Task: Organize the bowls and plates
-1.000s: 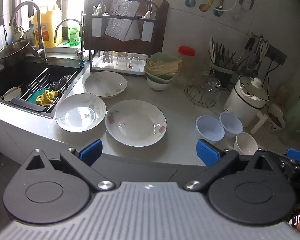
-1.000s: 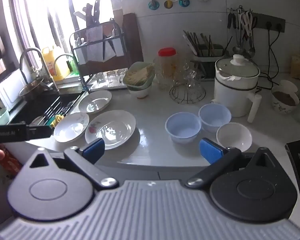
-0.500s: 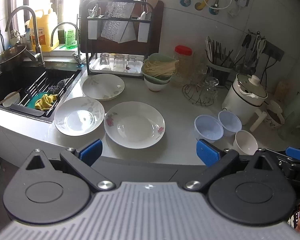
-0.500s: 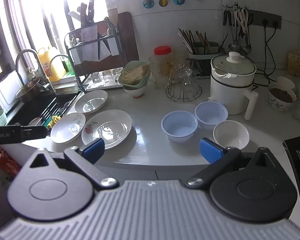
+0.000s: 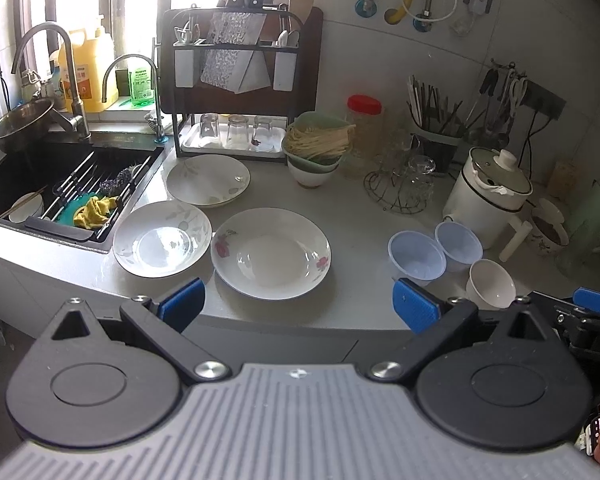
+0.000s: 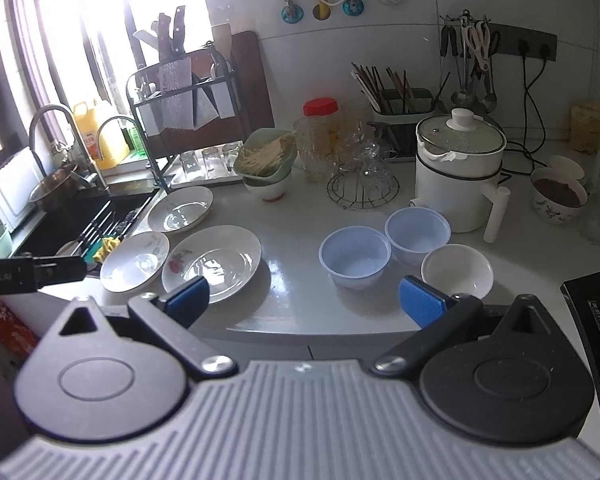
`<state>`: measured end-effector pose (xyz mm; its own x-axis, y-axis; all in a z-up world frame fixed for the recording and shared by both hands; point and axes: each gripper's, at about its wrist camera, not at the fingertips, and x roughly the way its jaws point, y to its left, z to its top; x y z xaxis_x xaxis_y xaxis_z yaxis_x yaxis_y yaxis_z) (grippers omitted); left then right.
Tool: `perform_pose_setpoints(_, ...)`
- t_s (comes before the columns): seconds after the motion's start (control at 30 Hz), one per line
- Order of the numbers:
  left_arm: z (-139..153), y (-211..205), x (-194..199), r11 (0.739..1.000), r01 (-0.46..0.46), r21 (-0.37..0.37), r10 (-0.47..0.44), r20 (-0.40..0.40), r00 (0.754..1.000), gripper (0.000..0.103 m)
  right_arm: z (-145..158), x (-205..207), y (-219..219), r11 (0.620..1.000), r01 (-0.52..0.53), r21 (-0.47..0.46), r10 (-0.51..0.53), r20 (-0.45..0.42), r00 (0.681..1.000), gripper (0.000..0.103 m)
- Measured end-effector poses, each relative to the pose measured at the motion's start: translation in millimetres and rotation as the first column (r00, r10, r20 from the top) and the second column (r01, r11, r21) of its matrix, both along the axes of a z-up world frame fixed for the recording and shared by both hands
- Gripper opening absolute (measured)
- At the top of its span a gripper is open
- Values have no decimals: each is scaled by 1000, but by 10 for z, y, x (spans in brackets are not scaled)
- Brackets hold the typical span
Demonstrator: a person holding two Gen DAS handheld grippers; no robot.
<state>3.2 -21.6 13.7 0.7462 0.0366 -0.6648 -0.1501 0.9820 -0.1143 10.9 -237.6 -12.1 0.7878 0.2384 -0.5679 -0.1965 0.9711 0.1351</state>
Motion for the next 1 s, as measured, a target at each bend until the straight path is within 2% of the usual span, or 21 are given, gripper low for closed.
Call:
perform_pose_setpoints(0.5, 45, 49, -53, 1000, -20, -20, 20, 14, 1000, 102, 59, -2, -48, 1000, 9, 12, -9, 10, 1000, 103)
perform_pose_setpoints(1.0, 36, 42, -31, 1000, -22, -9, 22, 24, 999, 102, 26, 1, -56, 999, -18, 26, 18, 2, 1000, 103)
